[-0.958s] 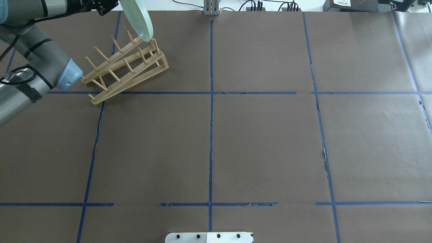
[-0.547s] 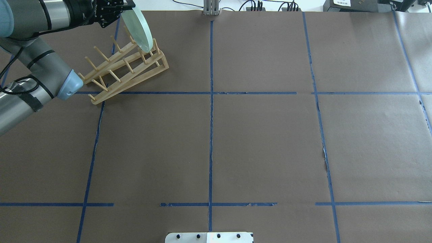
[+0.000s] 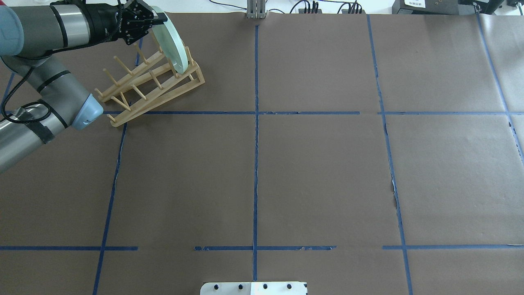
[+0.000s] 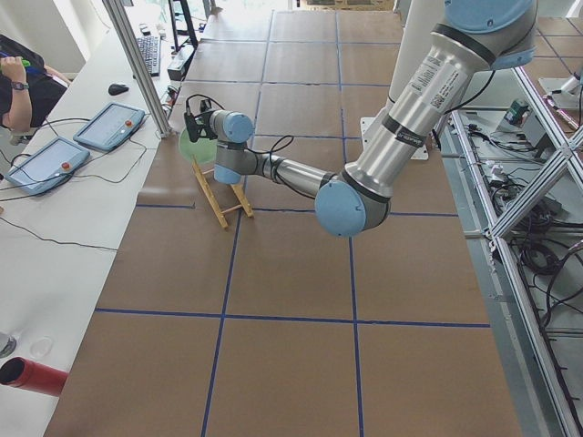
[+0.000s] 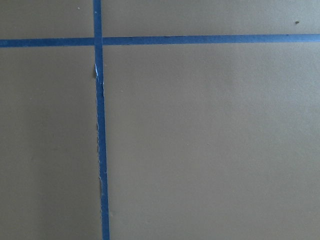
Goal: Place plate on rack
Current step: 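Lower the plate edge-down between the rack pegs with the left gripper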
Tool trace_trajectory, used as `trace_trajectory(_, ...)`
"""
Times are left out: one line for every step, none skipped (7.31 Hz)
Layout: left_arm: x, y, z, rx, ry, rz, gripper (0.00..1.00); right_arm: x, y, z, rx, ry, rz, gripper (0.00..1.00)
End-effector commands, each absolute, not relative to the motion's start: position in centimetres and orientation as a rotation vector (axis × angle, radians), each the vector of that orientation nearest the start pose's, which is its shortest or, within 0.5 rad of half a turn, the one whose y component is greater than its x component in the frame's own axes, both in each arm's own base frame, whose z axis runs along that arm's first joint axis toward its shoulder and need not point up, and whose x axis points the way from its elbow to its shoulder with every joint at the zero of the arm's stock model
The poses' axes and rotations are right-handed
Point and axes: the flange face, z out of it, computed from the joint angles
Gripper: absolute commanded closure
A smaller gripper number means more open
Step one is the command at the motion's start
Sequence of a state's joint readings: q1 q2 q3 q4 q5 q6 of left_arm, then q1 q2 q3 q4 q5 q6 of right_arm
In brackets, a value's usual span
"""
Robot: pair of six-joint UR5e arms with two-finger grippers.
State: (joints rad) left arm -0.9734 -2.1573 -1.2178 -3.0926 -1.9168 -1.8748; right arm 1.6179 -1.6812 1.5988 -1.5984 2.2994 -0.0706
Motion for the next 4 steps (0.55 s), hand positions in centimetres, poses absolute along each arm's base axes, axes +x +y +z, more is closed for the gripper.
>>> trace_trajectory(30.5,-63.0,31.1,0.358,1.752,-0.659,0.17,8.8,-43.1,70.2,-0.062,-0.733,0.018,0.00)
trace_trajectory(30.4,-63.1,31.1,0.357,1.748,-0.664,0.00,8.8,-43.1,70.2,-0.062,-0.733,0.018,0.00)
trace_trajectory(30.1,-63.2,31.1,0.356,1.746,-0.670,0.00,8.7,-43.2,70.1,-0.061,-0.733,0.016,0.00)
trace_trajectory(29.4,-63.6,31.0,0.348,1.721,-0.665,0.00,8.8,-43.1,70.2,-0.062,-0.733,0.018,0.00)
